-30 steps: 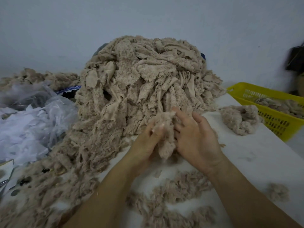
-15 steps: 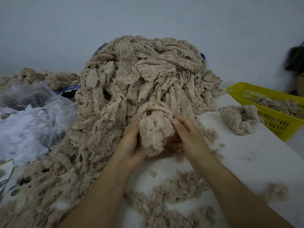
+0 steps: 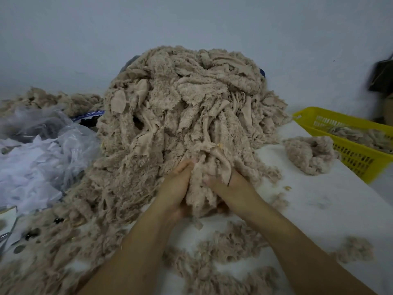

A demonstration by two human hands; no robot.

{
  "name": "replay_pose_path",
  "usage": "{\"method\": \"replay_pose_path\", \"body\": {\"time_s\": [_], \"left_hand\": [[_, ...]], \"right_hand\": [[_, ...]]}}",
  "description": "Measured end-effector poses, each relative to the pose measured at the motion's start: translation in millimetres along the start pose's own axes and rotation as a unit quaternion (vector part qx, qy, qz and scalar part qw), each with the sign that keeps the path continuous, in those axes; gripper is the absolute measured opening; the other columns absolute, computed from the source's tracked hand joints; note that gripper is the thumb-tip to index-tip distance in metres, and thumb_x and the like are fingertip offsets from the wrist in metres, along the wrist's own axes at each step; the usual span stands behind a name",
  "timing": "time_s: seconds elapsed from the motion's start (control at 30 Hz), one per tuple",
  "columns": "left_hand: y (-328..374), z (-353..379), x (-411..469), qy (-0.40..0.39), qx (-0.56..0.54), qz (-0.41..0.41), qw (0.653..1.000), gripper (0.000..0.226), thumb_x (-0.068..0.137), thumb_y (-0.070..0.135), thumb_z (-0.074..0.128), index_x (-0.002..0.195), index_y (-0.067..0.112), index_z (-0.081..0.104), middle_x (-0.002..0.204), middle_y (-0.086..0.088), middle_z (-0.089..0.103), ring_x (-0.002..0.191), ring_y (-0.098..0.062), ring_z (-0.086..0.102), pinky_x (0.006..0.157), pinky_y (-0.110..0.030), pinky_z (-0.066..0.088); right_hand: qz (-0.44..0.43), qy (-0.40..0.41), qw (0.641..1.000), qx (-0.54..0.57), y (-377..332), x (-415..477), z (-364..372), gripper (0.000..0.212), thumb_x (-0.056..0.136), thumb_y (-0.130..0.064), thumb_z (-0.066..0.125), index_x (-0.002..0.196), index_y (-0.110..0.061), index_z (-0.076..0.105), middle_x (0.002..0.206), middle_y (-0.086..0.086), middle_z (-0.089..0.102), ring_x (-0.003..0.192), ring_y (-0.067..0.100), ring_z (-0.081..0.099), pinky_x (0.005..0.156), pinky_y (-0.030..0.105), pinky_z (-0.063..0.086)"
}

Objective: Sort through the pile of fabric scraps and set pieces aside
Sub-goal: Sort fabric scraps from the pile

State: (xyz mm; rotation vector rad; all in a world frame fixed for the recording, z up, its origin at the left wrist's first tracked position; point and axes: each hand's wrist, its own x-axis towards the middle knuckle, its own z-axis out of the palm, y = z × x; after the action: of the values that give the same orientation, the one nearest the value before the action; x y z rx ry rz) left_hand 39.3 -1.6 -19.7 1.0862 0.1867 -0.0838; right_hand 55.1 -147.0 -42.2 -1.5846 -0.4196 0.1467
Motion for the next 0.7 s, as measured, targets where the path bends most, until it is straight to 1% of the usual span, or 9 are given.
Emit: {"method": "replay_pose_path", "body": {"time_s": [0.03, 0.1, 0.23, 0.3, 0.37, 0.47, 0.53, 0.6, 0.7], "left_hand": [[-0.4, 1.3, -1.4, 0.006, 0.009, 0.009, 1.0, 0.018, 0.098, 0.02, 0.058, 0.107, 0.012, 0.071, 0.107, -0.016, 0.075, 0.097, -0.028, 0.074, 0.078, -0.039, 0.062], [0.5, 3.7, -4.8, 0.016, 0.04, 0.051, 0.998, 0.026, 0.092, 0.037, 0.063, 0.107, 0.019, 0.072, 0.106, -0.004, 0.077, 0.095, -0.018, 0.074, 0.071, -0.035, 0.062], [1.8, -0.1, -8.5, -0.032, 0.273, 0.236, 0.932, 0.041, 0.079, 0.074, 0.06, 0.117, 0.061, 0.058, 0.129, 0.038, 0.05, 0.115, 0.008, 0.056, 0.085, -0.018, 0.053], [-2.1, -0.2, -7.7, -0.073, 0.363, 0.301, 0.879, 0.049, 0.079, 0.068, 0.064, 0.125, 0.065, 0.048, 0.136, 0.044, 0.031, 0.124, 0.014, 0.043, 0.093, -0.009, 0.045], [-9.6, -0.5, -5.1, -0.104, 0.435, 0.351, 0.822, 0.056, 0.086, 0.05, 0.069, 0.136, 0.054, 0.044, 0.149, 0.032, 0.022, 0.136, 0.008, 0.031, 0.103, -0.006, 0.035], [-14.2, 1.8, -6.0, -0.108, 0.486, 0.389, 0.775, 0.054, 0.093, 0.014, 0.067, 0.135, 0.042, 0.049, 0.155, 0.015, 0.023, 0.135, -0.005, 0.032, 0.103, -0.02, 0.04], [-10.8, 3.9, -5.9, -0.08, 0.473, 0.404, 0.779, 0.048, 0.087, 0.011, 0.06, 0.124, 0.041, 0.058, 0.146, 0.015, 0.034, 0.129, -0.009, 0.038, 0.1, -0.028, 0.043], [-8.2, 4.7, -5.8, -0.059, 0.431, 0.412, 0.801, 0.033, 0.087, 0.015, 0.058, 0.109, 0.038, 0.066, 0.133, 0.015, 0.047, 0.121, -0.004, 0.045, 0.1, -0.024, 0.042], [-8.5, 5.0, -7.0, -0.056, 0.321, 0.318, 0.89, 0.011, 0.095, 0.022, 0.065, 0.097, 0.03, 0.073, 0.118, 0.007, 0.063, 0.114, -0.004, 0.058, 0.097, -0.023, 0.047]], "right_hand": [[0.004, 0.022, 1.0, 0.005, 0.8, 0.4, 2.1, 0.019, 0.088, -0.053, 0.061, 0.106, -0.053, 0.066, 0.108, -0.017, 0.073, 0.098, 0.007, 0.07, 0.075, 0.024, 0.059], [0.024, 0.07, 0.994, 0.082, -0.1, 3.3, -0.9, 0.017, 0.097, -0.035, 0.059, 0.103, -0.044, 0.071, 0.109, -0.006, 0.075, 0.1, 0.014, 0.071, 0.082, 0.031, 0.058], [0.062, 0.139, 0.96, 0.236, -5.4, 7.7, -18.1, 0.016, 0.099, -0.026, 0.058, 0.107, -0.022, 0.071, 0.106, 0.006, 0.076, 0.098, 0.023, 0.073, 0.076, 0.036, 0.06], [0.063, 0.164, 0.954, 0.244, -5.3, 8.4, -21.6, 0.016, 0.098, -0.025, 0.06, 0.097, -0.023, 0.075, 0.101, 0.005, 0.077, 0.092, 0.023, 0.074, 0.068, 0.032, 0.061], [0.049, 0.165, 0.959, 0.226, -3.8, 9.1, -21.5, 0.017, 0.098, -0.026, 0.059, 0.098, -0.025, 0.076, 0.104, 0.003, 0.077, 0.094, 0.021, 0.074, 0.072, 0.032, 0.061], [0.026, 0.15, 0.976, 0.153, -4.0, 5.6, -16.8, 0.022, 0.099, -0.033, 0.056, 0.106, -0.027, 0.076, 0.103, -0.003, 0.077, 0.096, 0.015, 0.073, 0.075, 0.029, 0.059], [0.019, 0.144, 0.981, 0.126, -1.1, 5.2, -15.4, 0.023, 0.101, -0.031, 0.053, 0.107, -0.026, 0.075, 0.097, -0.007, 0.077, 0.09, 0.013, 0.074, 0.066, 0.02, 0.057], [0.021, 0.138, 0.983, 0.121, 0.0, 6.3, -13.4, 0.023, 0.102, -0.025, 0.052, 0.118, -0.023, 0.069, 0.1, -0.002, 0.077, 0.092, 0.018, 0.074, 0.066, 0.023, 0.058], [0.018, 0.151, 0.983, 0.106, 0.8, 8.0, -12.4, 0.036, 0.101, -0.024, 0.053, 0.137, -0.026, 0.056, 0.118, -0.002, 0.072, 0.106, 0.018, 0.069, 0.084, 0.035, 0.06]]}}
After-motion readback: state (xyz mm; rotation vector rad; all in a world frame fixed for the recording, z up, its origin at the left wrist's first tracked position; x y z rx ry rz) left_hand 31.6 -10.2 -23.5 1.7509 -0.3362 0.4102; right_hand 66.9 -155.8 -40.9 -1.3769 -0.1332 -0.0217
